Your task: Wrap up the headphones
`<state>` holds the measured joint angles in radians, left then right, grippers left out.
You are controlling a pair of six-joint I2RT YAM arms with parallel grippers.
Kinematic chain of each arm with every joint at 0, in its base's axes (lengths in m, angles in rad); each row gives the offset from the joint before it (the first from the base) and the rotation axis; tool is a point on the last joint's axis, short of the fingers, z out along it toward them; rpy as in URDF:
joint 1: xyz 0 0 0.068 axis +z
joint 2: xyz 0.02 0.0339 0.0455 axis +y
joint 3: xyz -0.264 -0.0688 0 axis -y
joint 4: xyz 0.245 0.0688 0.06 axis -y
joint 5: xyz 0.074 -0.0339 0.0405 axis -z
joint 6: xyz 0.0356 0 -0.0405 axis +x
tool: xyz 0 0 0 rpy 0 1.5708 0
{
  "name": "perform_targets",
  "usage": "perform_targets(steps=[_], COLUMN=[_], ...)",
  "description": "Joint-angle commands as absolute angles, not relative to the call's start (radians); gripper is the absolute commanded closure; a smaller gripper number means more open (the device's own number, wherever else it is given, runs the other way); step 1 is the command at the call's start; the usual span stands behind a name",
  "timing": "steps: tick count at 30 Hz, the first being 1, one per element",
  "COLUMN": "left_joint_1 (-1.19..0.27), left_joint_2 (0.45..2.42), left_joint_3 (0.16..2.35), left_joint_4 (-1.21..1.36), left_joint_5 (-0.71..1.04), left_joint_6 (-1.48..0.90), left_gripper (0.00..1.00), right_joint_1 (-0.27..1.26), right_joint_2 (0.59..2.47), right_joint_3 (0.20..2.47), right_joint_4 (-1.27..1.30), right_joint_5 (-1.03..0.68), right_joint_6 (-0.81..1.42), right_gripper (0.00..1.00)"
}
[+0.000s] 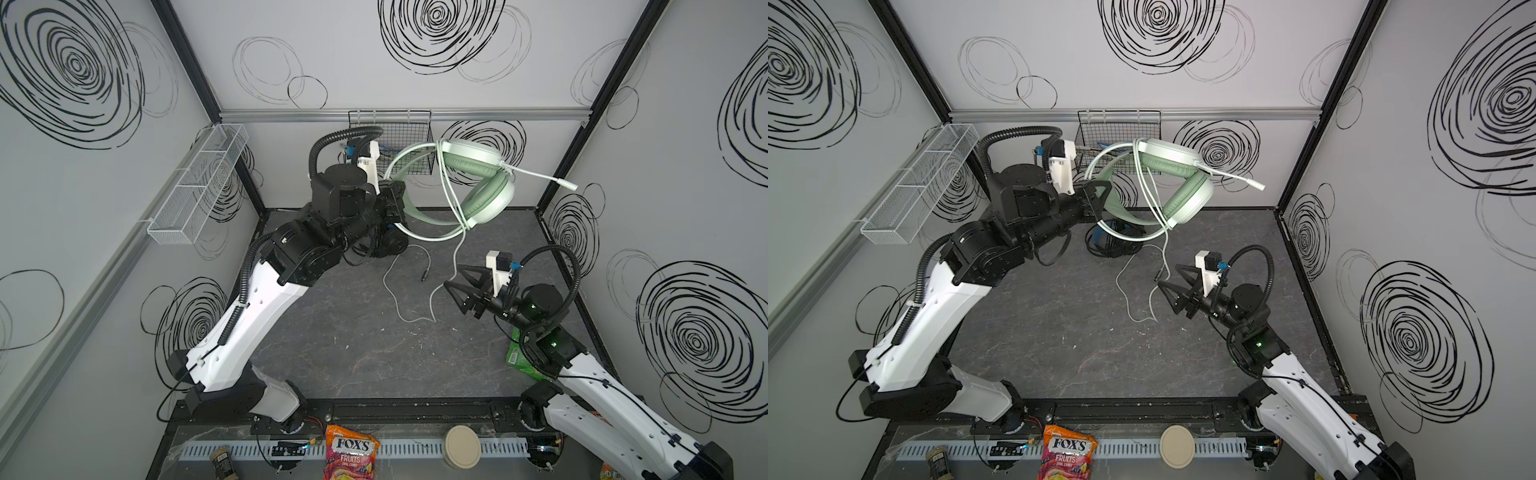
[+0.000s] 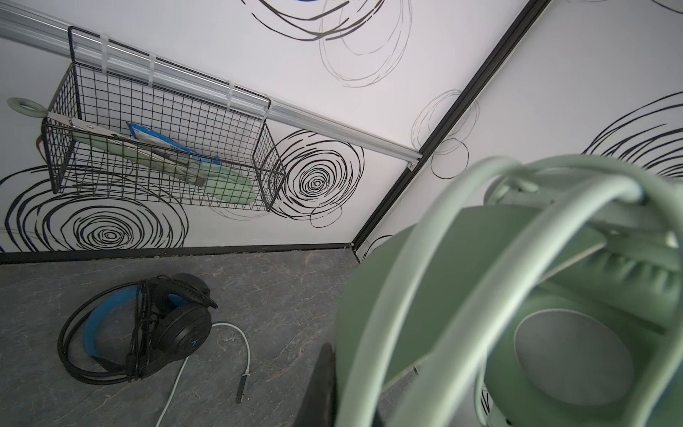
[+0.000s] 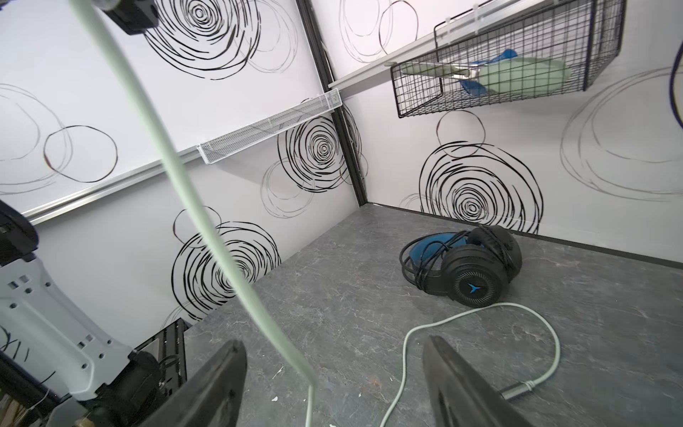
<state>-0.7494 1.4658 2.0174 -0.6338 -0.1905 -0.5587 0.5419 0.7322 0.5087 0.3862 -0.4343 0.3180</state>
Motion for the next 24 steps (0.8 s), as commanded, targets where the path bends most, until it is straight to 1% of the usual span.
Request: perform_targets(steps=[1, 5, 7, 10, 14, 17, 18, 20, 23, 24], left_joint_1=[-0.74, -0.739, -0.737, -0.729, -0.711, -0.672, -0.654, -0.631, -0.627, -0.627], left_joint_2=[1.422, 1.413, 1.4, 1.38, 1.364, 1.347, 1.34, 1.327, 1.331, 1.332], left_joint_3=[2.017, 1.995, 1.977, 1.952, 1.948, 1.913, 1.887, 1.85, 1.844, 1.848], left_joint_4=[-0.475, -0.459, -0.455, -0.443, -0.435, -0.374, -0.337, -0.277, -0.245, -0.241], left_joint_5=[-0.164, -0.146, -0.143, -0.131, -0.108, 0.0, 0.047, 0.124, 0.175, 0.187], left_joint_6=[-0.613, -0.624, -0.632, -0.644, -0.644, -0.659, -0.673, -0.7, -0.707, -0.709], left_gripper=[1.0, 1.0, 1.0, 1.0, 1.0, 1.0, 1.0, 1.0, 1.0, 1.0], right_joint_1=[0.539, 0.542, 0.545, 0.546, 0.545, 0.542, 0.541, 0.538, 0.535, 0.534], right_joint_2=[0.73, 0.805, 0.861, 0.926, 0.954, 0.967, 0.977, 0.991, 1.006, 1.013], right_joint_3=[0.502, 0.508, 0.526, 0.543, 0.531, 0.516, 0.512, 0.512, 0.514, 0.512], right_joint_4=[0.441, 0.522, 0.538, 0.544, 0.573, 0.59, 0.598, 0.601, 0.609, 0.616], right_joint_5=[-0.468, -0.514, -0.531, -0.558, -0.557, -0.551, -0.552, -0.559, -0.563, -0.564], right_joint_6=[0.35, 0.368, 0.362, 0.348, 0.362, 0.37, 0.371, 0.37, 0.373, 0.375], right_gripper=[0.21, 0.24, 0.29, 0.43, 0.59, 0.68, 0.69, 0.68, 0.61, 0.6])
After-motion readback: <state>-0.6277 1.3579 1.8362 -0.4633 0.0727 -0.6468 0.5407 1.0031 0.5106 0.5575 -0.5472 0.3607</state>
